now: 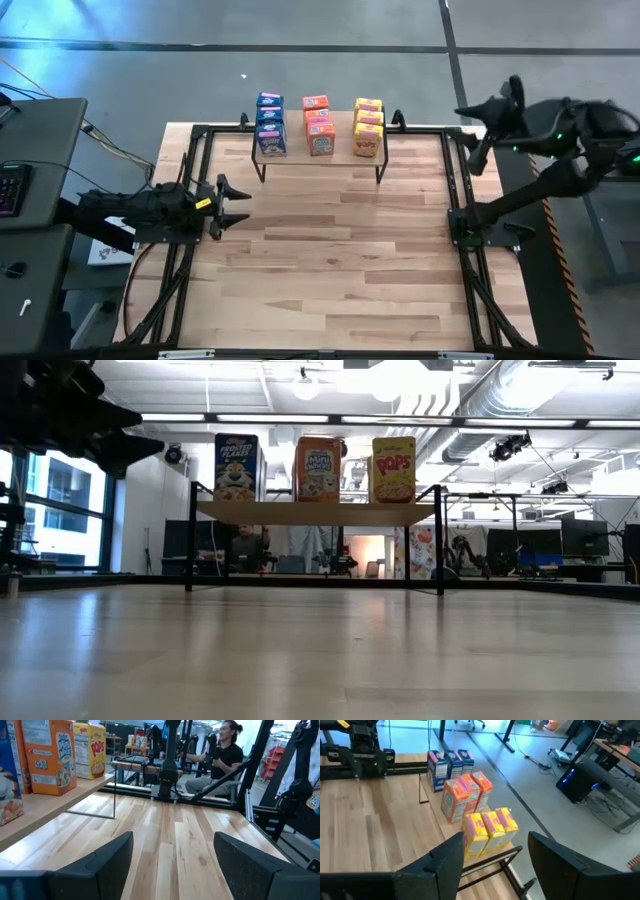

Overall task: Stack cereal on shelf
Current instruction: Return to Home Position

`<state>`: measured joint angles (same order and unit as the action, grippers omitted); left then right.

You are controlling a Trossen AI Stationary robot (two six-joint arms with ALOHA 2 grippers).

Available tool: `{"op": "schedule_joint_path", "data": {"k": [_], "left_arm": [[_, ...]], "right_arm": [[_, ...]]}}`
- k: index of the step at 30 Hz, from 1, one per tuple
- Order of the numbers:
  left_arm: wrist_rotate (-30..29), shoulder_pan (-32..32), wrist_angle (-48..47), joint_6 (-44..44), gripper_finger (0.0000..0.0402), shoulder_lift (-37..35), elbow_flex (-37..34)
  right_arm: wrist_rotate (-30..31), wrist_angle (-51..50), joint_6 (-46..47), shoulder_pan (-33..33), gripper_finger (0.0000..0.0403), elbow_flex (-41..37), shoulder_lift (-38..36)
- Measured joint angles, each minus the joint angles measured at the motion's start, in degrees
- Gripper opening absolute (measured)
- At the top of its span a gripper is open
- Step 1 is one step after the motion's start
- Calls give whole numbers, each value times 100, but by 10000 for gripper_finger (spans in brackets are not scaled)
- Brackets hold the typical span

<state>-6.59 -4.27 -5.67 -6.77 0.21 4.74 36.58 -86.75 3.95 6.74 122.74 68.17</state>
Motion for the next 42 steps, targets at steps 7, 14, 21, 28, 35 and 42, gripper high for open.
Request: {"op": "schedule_joint_path", "data": {"k": [7, 14, 21, 28, 35, 42], "left_arm": [[-59, 2, 141, -43, 269, 3, -143], [-66, 2, 197, 58, 269, 0, -143], [-70, 2, 238, 483, 269, 0, -143], [32, 2, 182, 908, 269, 4, -143], [54, 2, -35, 1048, 269, 4, -143], [65, 2, -35, 1288, 269, 4, -143]], "right_arm": [[77, 1857, -125, 408, 211, -2972, -1563], [-97, 3399, -94, 431, 211, -5414, -2809], [-1115, 4856, -1, 431, 211, -7216, -3698], [-2126, 6224, 236, 431, 211, -8750, -4336], [-2999, 7668, 532, 431, 211, -10145, -4662], [-3082, 8617, 633, 431, 211, -11026, -4754]]}}
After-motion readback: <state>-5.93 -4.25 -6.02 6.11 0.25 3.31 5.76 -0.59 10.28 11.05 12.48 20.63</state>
